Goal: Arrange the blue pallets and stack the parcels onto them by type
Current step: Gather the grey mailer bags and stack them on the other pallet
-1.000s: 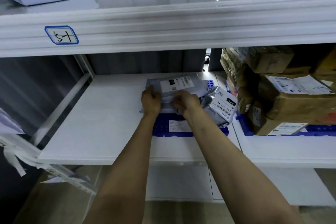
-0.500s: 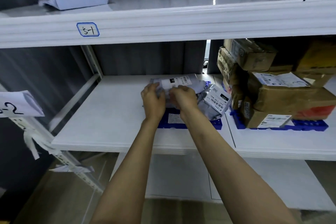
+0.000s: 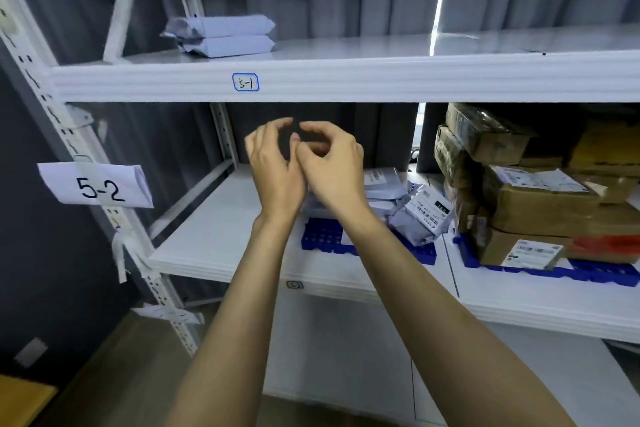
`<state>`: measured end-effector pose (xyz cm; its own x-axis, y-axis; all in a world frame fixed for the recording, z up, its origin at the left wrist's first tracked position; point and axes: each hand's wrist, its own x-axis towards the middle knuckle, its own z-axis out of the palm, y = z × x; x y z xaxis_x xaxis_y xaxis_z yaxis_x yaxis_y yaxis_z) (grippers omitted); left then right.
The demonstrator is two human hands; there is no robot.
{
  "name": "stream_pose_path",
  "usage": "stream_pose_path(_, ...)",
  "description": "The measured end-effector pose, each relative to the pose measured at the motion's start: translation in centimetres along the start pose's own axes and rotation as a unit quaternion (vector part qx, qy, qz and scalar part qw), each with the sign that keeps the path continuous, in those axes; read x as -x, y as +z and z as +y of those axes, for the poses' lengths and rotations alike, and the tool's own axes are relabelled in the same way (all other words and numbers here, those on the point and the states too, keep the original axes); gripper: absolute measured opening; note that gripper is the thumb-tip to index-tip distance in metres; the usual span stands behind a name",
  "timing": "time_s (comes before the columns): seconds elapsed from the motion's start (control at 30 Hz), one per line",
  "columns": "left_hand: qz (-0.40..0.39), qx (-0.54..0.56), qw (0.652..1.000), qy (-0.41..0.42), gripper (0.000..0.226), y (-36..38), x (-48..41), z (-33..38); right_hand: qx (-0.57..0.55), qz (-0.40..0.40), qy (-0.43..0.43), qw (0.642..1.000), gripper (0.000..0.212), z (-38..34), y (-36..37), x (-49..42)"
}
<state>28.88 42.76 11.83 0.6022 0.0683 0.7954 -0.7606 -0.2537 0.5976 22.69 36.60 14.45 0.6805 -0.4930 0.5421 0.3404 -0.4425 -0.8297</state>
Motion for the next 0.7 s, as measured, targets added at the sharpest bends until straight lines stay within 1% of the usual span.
stream_pose_path(0.1, 0.04, 0.003, 0.999, 0.02, 0.023, -2.0, -1.5, 1.2, 0.033, 0.025, -0.097, 0.994, 0.019, -2.4, 0.9, -0.1)
stream_pose_path(0.2, 0.071, 0.004, 0.997, 0.04, 0.022, -4.0, -3.5, 2.5, 0.024, 0.042, -0.169, 0.984, 0.019, -4.9, 1.8, -0.6)
stream_pose_path(0.3, 0.079, -0.007, 0.995, 0.06, 0.021, -5.8, -6.2, 3.4, 0.013, 0.061, -0.229, 0.971, 0.02, -7.2, 2.8, -1.9)
stream_pose_path(0.37, 0.067, -0.018, 0.995, 0.069, 0.027, -6.9, -8.4, 3.5, 0.018, 0.067, -0.259, 0.963, 0.023, -8.7, 3.7, -3.4)
stream_pose_path(0.43, 0.053, -0.046, 0.994, 0.078, 0.033, -7.7, -10.6, 3.1, 0.029, 0.058, -0.26, 0.963, 0.027, -10.1, 4.5, -5.4)
stream_pose_path(0.53, 0.033, -0.099, 0.992, 0.07, 0.03, -8.7, -13.9, 1.9, 0.09, 0.026, -0.226, 0.97, 0.035, -11.6, 5.6, -8.8)
stream_pose_path(0.6, 0.021, -0.112, 0.993, 0.041, 0.031, -9.1, -16.0, 0.9, 0.136, 0.006, -0.19, 0.972, 0.037, -11.9, 6.3, -11.2)
stream_pose_path(0.7, -0.003, -0.126, 0.992, -0.025, 0.037, -9.2, -19.2, -0.6, 0.196, -0.005, -0.129, 0.972, 0.04, -11.6, 7.3, -14.5)
